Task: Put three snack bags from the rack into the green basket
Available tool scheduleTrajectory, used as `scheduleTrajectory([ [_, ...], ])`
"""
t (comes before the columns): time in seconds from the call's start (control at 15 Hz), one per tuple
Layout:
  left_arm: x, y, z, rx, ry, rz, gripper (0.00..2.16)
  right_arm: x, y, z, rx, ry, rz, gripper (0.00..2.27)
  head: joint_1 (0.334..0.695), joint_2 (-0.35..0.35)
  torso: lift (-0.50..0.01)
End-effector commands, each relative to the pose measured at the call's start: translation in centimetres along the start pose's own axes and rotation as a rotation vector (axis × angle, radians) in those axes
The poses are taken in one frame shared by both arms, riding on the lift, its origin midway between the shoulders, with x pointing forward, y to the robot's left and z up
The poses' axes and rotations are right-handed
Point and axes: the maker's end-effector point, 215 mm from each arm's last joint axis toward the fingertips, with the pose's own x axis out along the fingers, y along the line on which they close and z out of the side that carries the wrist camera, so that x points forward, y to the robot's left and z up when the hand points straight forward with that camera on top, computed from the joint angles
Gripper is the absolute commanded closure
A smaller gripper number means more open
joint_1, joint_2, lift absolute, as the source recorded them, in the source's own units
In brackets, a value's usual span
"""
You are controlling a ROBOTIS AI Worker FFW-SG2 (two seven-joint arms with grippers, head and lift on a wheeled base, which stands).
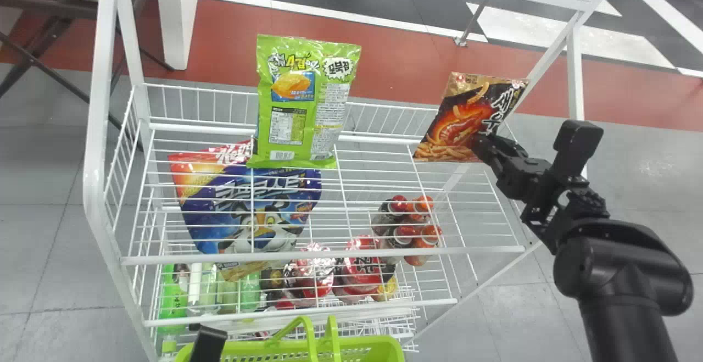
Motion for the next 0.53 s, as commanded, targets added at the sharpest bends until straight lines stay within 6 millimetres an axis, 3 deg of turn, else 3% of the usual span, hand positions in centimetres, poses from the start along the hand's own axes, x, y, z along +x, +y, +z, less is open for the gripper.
scheduleTrajectory([
  [0.0,0.0,0.0,0.1,-0.005,0.003,0.002,1.33,0.3,0.6,0.2,0.005,-0.008,0.01,2.24,0.695,-0.35,0.0],
  [0.27,-0.3,0.0,0.3,-0.005,-0.007,0.001,1.33,-1.5,2.8,-0.9,0.024,-0.015,0.05,2.24,0.695,-0.35,0.0],
  [0.47,-0.3,0.0,0.6,-0.002,-0.007,0.001,1.33,-3.8,4.7,-0.2,0.041,-0.041,0.098,2.24,0.695,-0.35,0.0],
])
